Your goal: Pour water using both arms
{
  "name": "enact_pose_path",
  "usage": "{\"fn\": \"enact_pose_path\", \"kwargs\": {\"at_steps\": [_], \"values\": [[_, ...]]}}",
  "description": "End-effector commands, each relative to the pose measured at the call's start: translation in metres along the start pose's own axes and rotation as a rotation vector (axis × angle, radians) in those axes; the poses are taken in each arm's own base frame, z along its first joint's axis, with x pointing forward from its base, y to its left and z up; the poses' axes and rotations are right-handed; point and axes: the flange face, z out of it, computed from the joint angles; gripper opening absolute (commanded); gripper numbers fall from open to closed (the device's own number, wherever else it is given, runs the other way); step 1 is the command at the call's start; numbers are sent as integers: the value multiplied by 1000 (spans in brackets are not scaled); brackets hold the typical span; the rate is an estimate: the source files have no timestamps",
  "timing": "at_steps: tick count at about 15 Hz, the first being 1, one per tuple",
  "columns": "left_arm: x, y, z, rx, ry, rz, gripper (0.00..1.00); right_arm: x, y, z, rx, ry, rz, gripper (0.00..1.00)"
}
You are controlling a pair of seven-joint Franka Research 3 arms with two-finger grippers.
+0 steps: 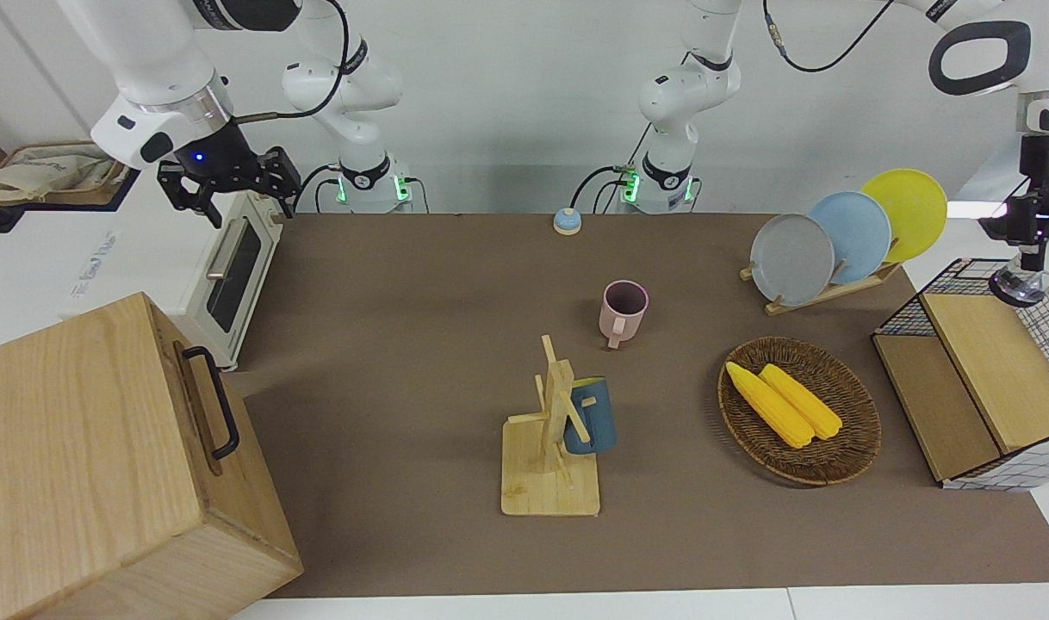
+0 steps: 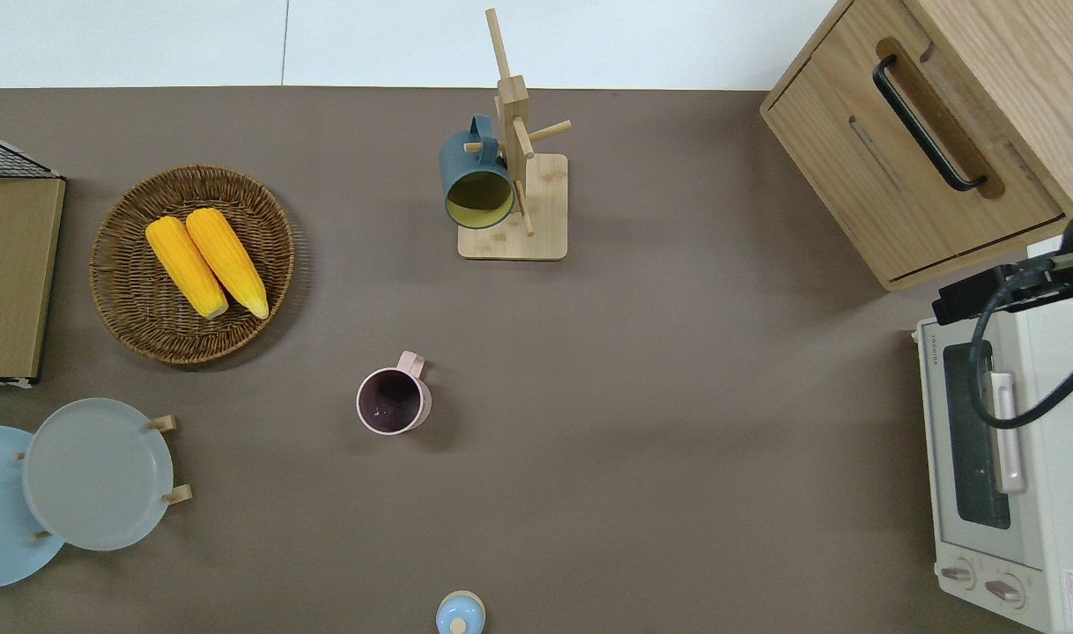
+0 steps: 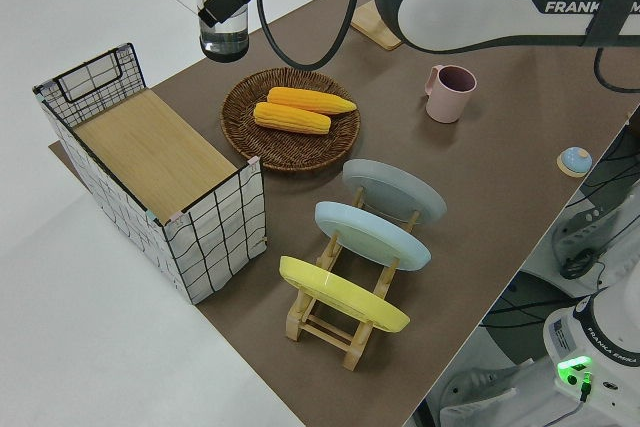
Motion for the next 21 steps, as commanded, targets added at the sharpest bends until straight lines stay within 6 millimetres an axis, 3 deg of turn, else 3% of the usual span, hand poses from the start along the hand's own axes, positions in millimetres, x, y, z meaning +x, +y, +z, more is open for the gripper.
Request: {"fn": "enact_pose_path", "kwargs": {"at_steps": [1,5,8,15,21], "values": [[6,-50,25,-71,47,44,0,-5,-1,0,15,2,-14,990],[1,-88,53,-100,66,102,0,-5,-1,0,15,2,-14,990],[0,-98,70,-68,118,92,0,-5,-1,-1,15,3,-14,990],[-15,-95,118,-80,74,82,0,-5,-1,0,15,2,-14,990],[-24,-94,139,-84,45,86,0,-5,-1,0,15,2,-14,990]]}}
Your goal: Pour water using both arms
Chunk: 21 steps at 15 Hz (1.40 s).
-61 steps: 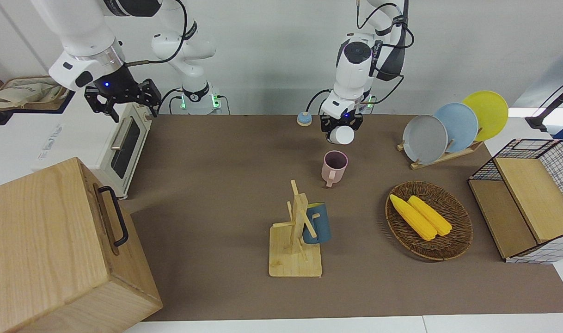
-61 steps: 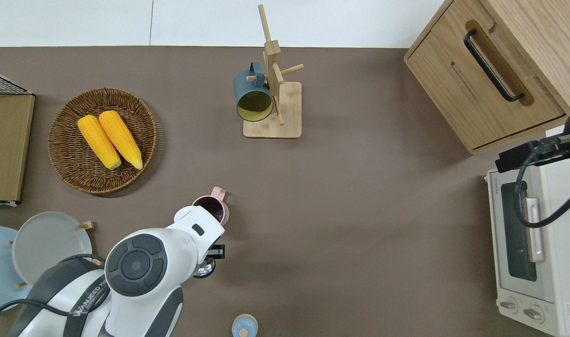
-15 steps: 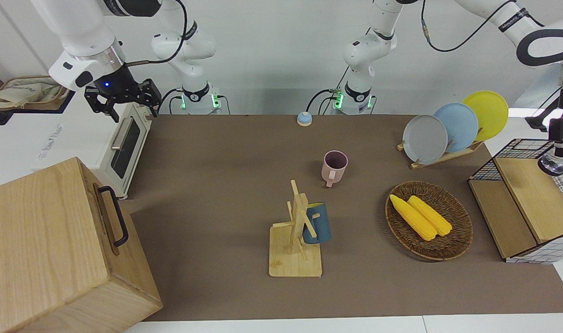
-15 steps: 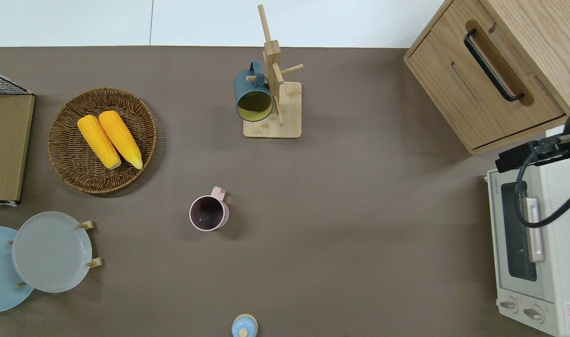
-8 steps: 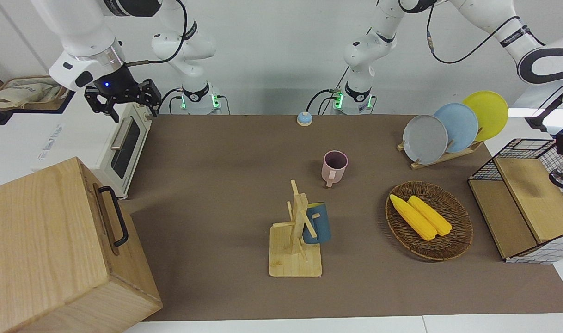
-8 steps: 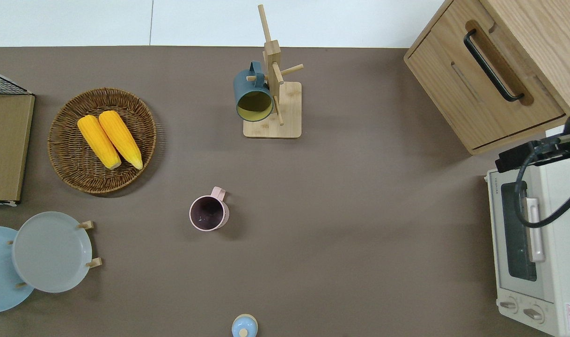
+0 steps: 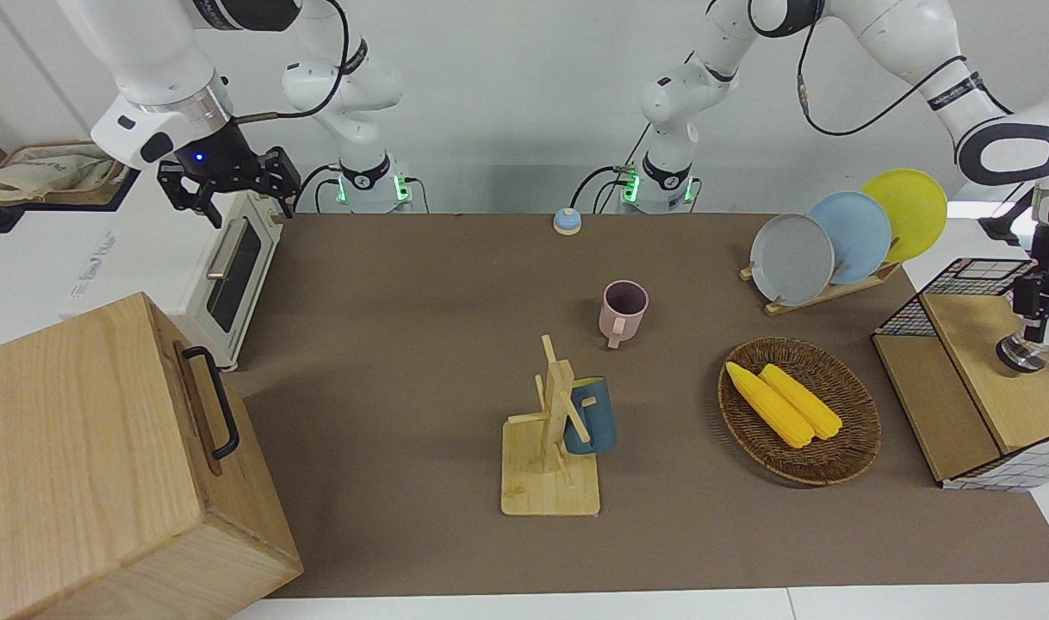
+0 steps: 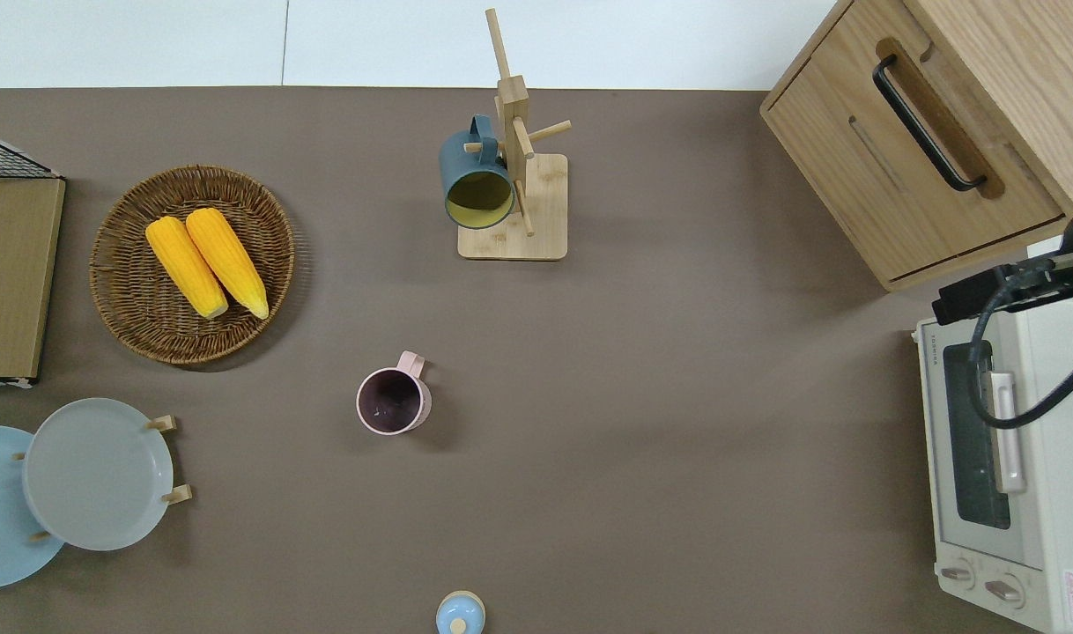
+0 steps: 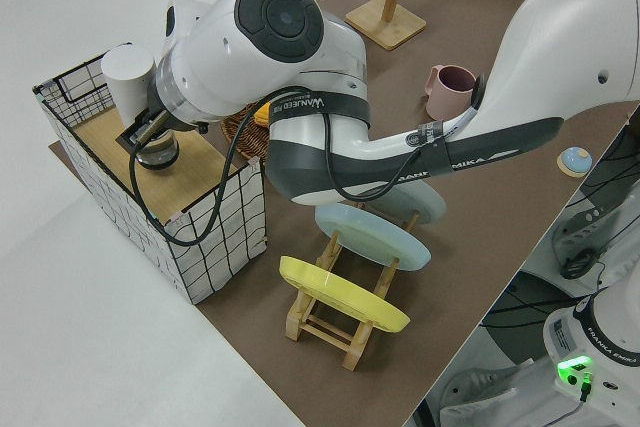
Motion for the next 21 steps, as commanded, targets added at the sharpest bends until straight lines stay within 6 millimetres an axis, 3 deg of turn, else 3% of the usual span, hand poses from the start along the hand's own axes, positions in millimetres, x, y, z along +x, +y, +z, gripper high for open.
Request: {"fn": "enact_pose_path", "kwargs": {"at_steps": [1,4,7,8,10,18,21], "values": [[9,-3,5,5,35,12,0,-5,-1,0,15,2,-14,987],[7,-2,10,6,26,21,16,-5,-1,0,15,2,-14,990],[4,-1,17,2,15,22,131,-5,-1,0,15,2,-14,987],[3,-1,18,3,15,22,287,-5,-1,0,15,2,-14,990],[3,-1,18,1,14,20,996,-5,-1,0,15,2,-14,990],[5,3,2,-41,-49,24,998,-6,-1,-1,15,3,-14,987],[15,-6,-18,-51,-104,32,1000,-6,-1,-1,15,3,-14,990]]}}
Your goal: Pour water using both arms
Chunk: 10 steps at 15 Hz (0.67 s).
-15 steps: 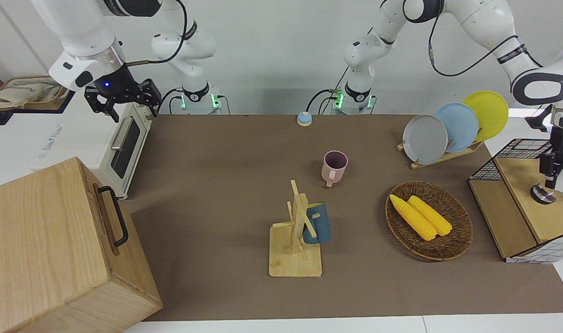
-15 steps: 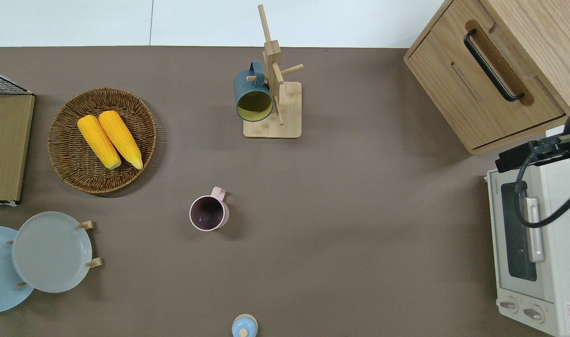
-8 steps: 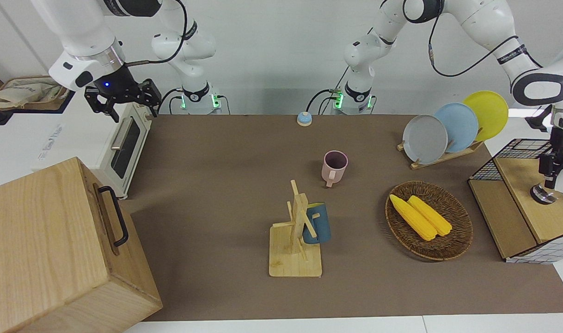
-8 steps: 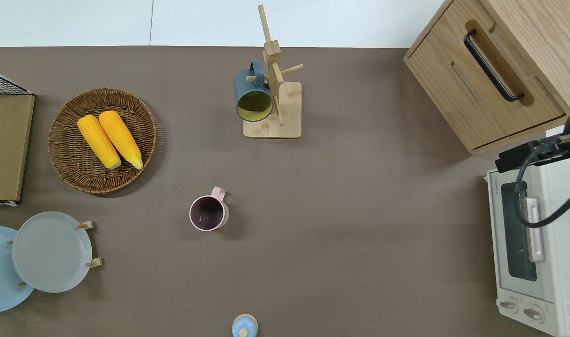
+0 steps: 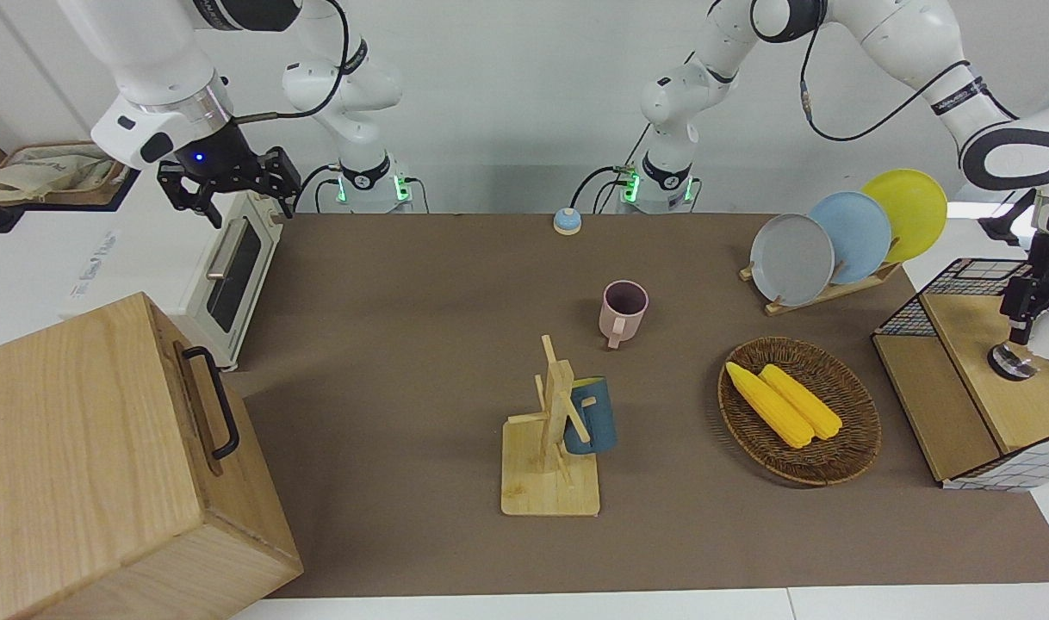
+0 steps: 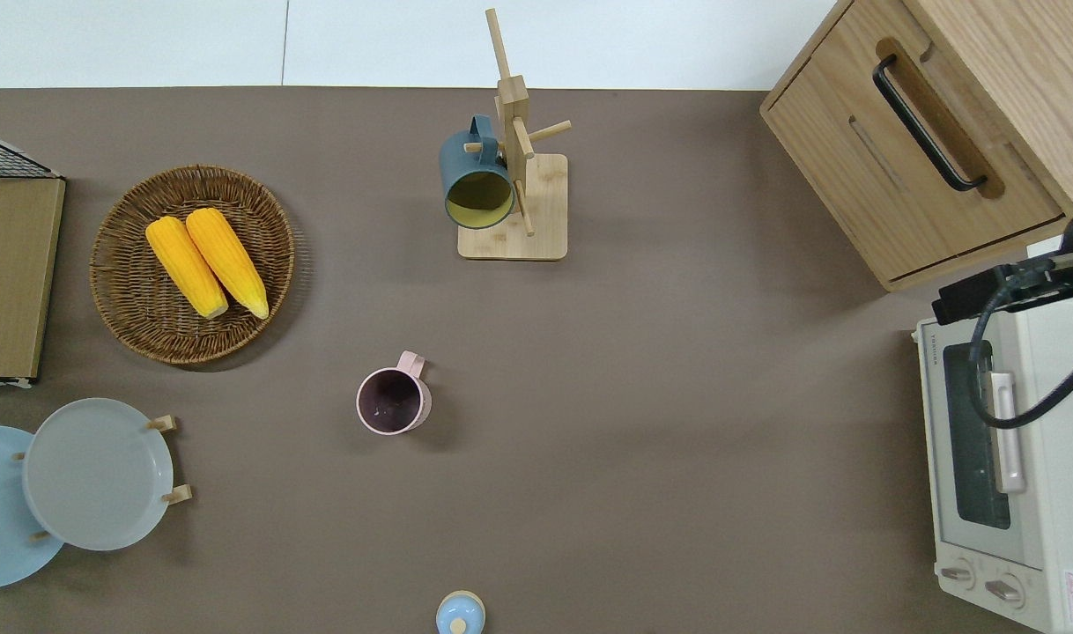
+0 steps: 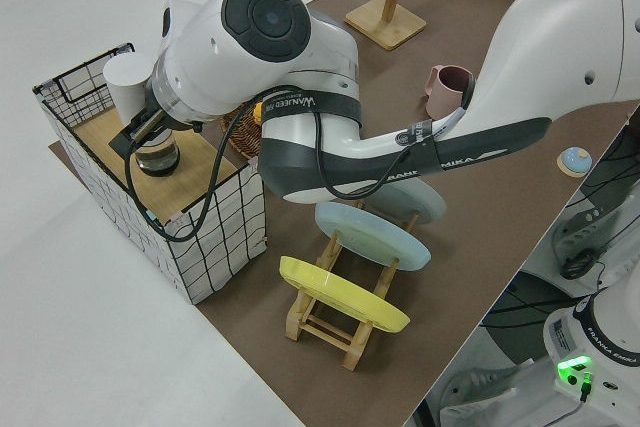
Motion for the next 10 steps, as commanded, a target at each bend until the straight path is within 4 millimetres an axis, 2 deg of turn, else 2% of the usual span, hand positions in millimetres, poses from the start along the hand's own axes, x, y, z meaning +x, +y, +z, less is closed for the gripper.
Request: {"fn": "enact_pose_path", "kwargs": {"at_steps": [1,4,6,7,10], "values": [[8,-14,-30,17,-100,28,1000,-5,-1,0,15,2,-14,987],[17,-15,-49,55,-182,91,1000,-6,-1,-1,15,3,-14,987],[15,-15,-57,45,-208,88,1000,-6,-1,-1,15,3,-14,990],[17,-11,-68,47,-216,88,1000,-6,-1,-1,15,3,-14,987],[7,-5,-76,30,-319,42,1000,-6,-1,-2,15,5,-14,990]]}}
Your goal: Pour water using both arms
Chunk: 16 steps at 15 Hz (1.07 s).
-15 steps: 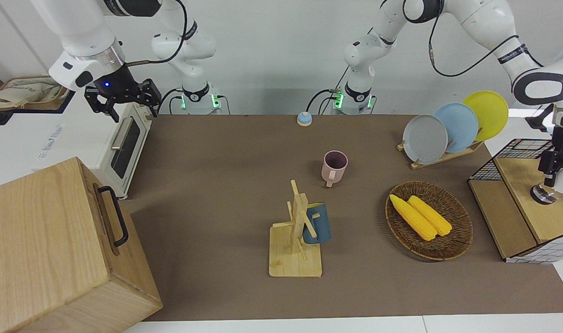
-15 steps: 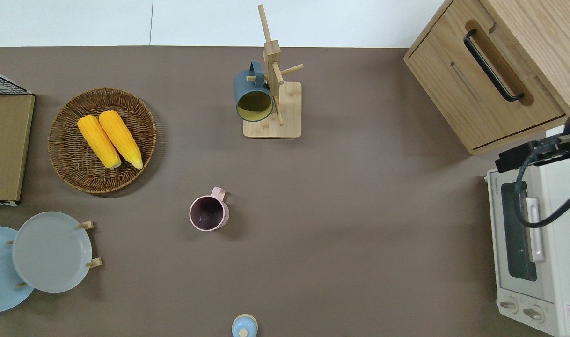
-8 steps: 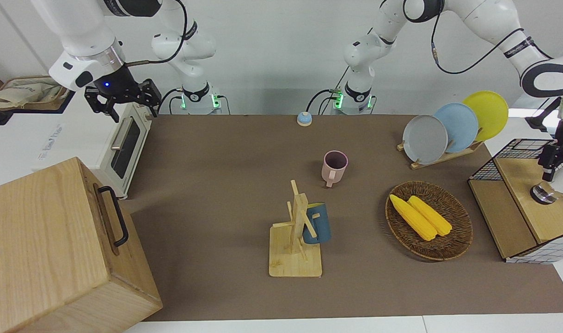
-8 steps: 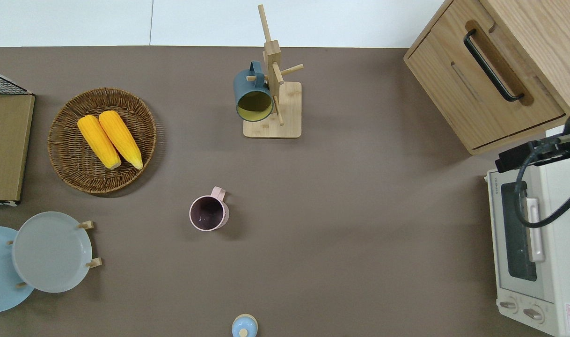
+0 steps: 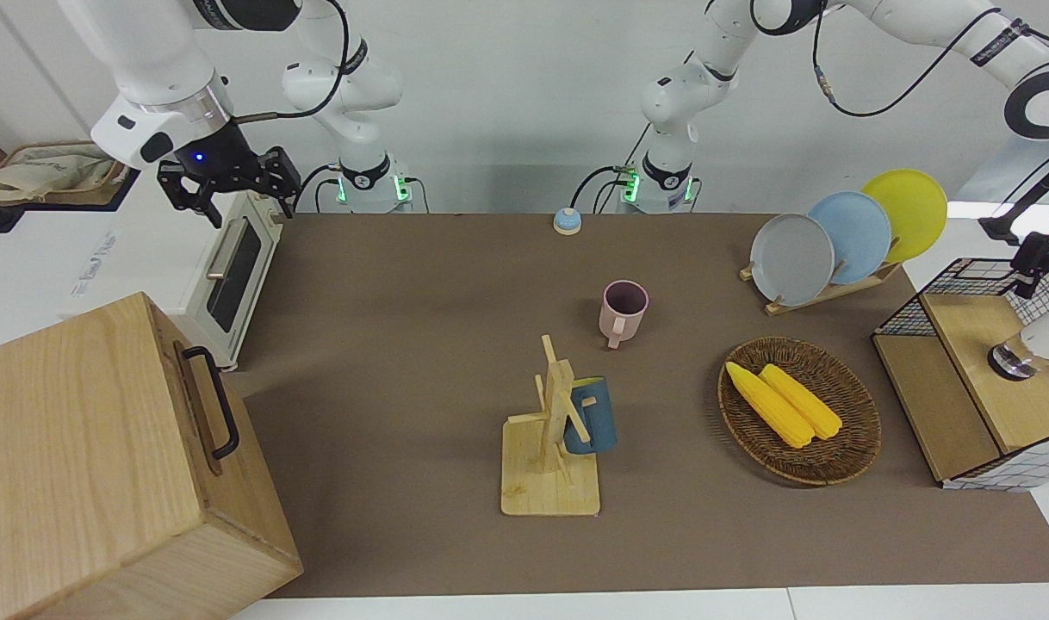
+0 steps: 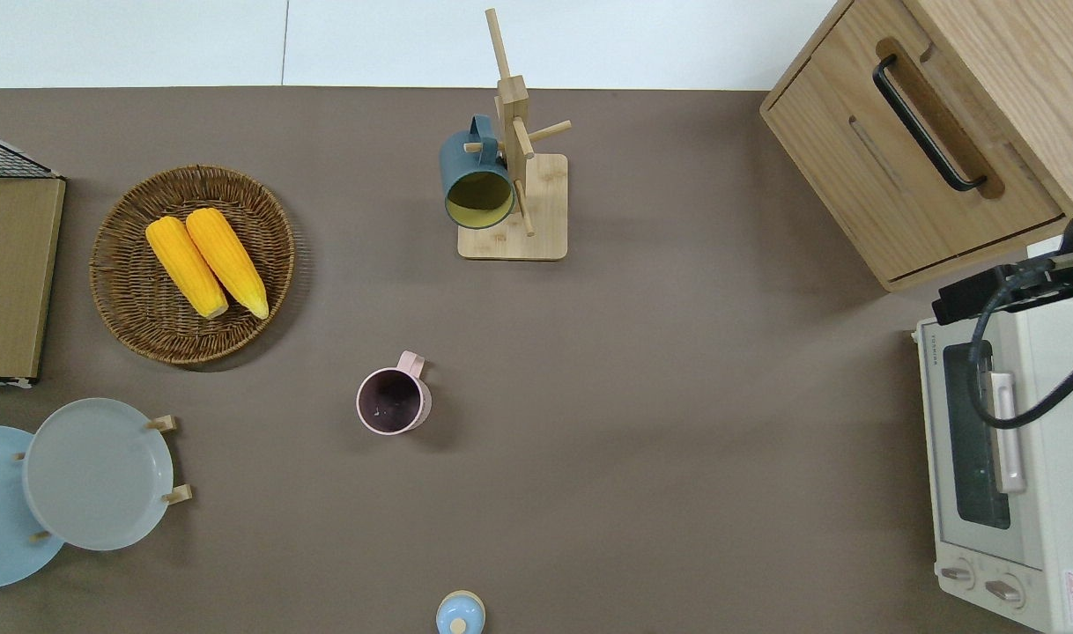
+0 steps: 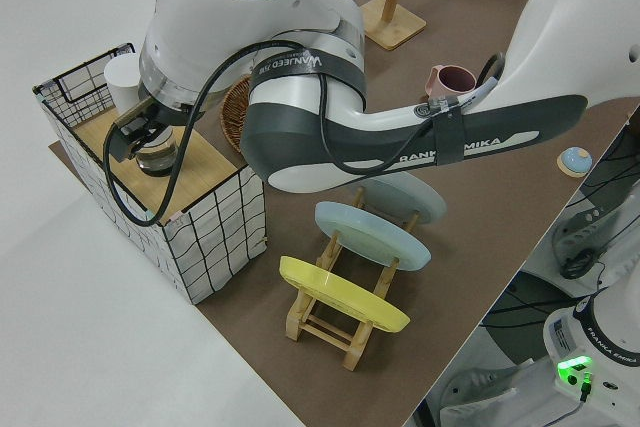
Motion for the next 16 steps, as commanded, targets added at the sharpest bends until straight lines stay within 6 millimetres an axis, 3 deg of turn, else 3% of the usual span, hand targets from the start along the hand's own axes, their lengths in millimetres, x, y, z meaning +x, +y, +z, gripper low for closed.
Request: {"fn": "enact_pose_path", "kwargs": {"at_steps": [1,5,8,11,16], "values": [[-11,11,-11,0,-141,-34,1000,-6,-1,-1,15,3,-14,990],[-14,39,-23,-14,-245,-92,1000,-6,-1,-1,15,3,-14,990],[-10,73,-38,-15,-293,-92,1000,-5,-1,0,15,2,-14,990],[1,129,-49,33,-341,-58,1000,-6,-1,-1,15,3,-14,990],[1,177,-61,7,-395,-20,1000,-6,-1,-1,15,3,-14,990]]}}
